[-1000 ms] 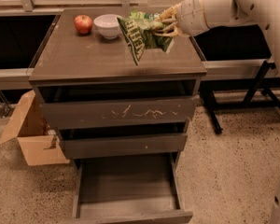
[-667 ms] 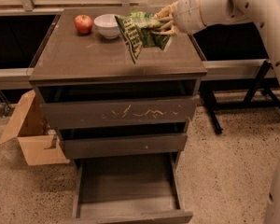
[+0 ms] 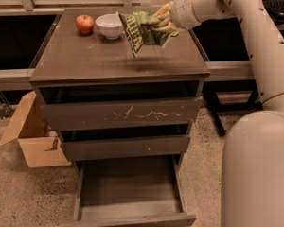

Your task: Pick green jalapeno chip bag from bottom drawer and place on counter

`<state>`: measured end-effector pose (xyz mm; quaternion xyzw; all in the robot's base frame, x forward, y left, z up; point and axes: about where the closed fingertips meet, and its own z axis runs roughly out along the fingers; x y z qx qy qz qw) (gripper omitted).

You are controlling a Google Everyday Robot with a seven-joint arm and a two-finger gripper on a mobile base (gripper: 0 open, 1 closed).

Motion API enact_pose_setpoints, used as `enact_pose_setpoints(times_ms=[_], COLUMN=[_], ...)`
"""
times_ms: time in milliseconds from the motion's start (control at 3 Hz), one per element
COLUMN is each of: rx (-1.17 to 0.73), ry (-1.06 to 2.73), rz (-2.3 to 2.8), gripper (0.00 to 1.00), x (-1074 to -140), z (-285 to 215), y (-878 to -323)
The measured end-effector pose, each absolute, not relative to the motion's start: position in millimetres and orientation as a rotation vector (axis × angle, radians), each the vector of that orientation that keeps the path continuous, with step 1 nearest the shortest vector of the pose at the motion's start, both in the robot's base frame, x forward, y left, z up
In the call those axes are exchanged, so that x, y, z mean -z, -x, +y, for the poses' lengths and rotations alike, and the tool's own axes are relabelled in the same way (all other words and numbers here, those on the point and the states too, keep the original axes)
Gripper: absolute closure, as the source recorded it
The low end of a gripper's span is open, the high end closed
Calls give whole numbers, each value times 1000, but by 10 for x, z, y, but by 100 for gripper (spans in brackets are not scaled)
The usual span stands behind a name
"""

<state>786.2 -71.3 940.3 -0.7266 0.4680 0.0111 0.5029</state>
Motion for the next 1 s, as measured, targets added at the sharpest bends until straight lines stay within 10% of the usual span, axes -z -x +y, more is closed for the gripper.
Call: enact_pose_setpoints(times_ms=[1000], rx=[-104], ry=[1647], rz=[1224], gripper=[27], x=[-9268], z=[-839], y=[-8211])
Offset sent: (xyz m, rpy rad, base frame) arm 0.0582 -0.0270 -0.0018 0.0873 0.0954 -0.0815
